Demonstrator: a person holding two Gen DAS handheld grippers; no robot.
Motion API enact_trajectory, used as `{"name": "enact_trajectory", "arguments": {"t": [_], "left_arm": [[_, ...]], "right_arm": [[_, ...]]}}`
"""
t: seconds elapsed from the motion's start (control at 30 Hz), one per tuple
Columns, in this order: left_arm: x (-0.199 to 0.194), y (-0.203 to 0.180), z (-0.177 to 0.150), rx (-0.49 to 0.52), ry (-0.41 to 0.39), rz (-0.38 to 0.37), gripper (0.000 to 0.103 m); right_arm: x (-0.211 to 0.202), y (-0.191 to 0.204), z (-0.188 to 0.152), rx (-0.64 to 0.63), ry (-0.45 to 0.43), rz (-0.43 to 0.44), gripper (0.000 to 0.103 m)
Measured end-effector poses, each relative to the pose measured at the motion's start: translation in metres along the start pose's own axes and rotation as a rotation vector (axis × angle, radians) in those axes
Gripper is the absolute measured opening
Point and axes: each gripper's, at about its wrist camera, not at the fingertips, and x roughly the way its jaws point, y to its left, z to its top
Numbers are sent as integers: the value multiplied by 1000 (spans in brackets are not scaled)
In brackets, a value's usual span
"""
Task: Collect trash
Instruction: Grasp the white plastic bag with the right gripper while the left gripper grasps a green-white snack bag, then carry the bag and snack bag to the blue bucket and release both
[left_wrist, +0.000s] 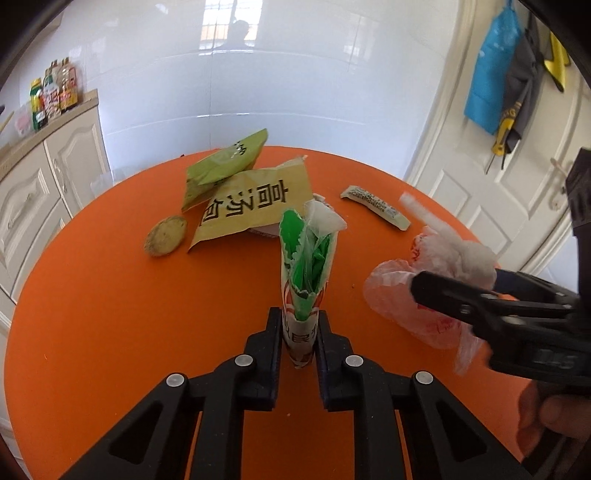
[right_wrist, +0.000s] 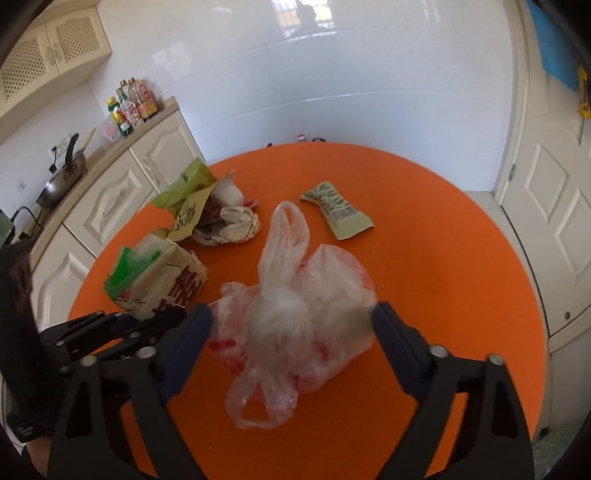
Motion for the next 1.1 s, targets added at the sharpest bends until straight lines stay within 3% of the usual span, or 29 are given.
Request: {"name": "enact_trajectory", "arguments": {"t": [0.07,0.17,0.4,0.73,1.1], "left_arm": [[2,5,0,-13,-4,-4,12],[0,11,0,-39,-22,-18,12],[-25,5,-16,-38,-81,-30,12],[-78,-14,-29,-29,-176,-50,12],[-156,-82,-56,51,-281,-127,12]], "right_arm": [[0,3,-1,-21,-8,-10,60],[-5,-1,-7,-25,-11,8,50],[-39,-11,-29,17,-63,40,47],[-118,-9,-44,19,-174,68,47],[-210,-35,-61,40,-311,34,47]]}}
